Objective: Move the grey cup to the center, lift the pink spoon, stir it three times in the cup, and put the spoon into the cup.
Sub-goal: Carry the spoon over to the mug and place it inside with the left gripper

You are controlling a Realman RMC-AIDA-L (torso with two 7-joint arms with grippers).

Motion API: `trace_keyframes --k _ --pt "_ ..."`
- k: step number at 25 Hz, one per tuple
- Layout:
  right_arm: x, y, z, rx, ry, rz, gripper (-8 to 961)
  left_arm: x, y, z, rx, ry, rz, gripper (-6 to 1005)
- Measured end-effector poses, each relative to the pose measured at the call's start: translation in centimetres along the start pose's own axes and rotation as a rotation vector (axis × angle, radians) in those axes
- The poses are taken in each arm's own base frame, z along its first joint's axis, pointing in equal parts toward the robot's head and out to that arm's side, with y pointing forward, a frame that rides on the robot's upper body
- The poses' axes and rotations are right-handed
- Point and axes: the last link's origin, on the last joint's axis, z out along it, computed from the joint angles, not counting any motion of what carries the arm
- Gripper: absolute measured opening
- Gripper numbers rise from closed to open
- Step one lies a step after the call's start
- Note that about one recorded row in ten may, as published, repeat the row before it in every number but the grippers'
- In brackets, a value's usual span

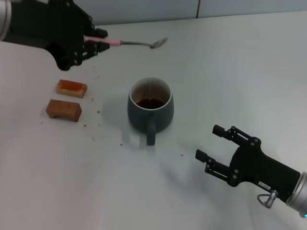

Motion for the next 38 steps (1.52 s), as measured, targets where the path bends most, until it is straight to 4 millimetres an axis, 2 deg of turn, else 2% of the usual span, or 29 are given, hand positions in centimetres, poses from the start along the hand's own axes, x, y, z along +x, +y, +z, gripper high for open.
trace_keyframes --k 6,25,38 --pt "0.0 -0.1 0.0 0.002 0.000 -0.002 758 0.1 0.7 1.1 -0.030 -0.077 0.034 126" --pt "0.0 -0.2 -0.1 0.006 0.003 -0.003 758 1.0 2.0 2.3 -0.092 -0.200 0.122 126" --pt "0.0 -0.2 -0.1 0.006 0.002 -0.005 758 1.2 1.9 4.0 -0.101 -0.256 0.156 127"
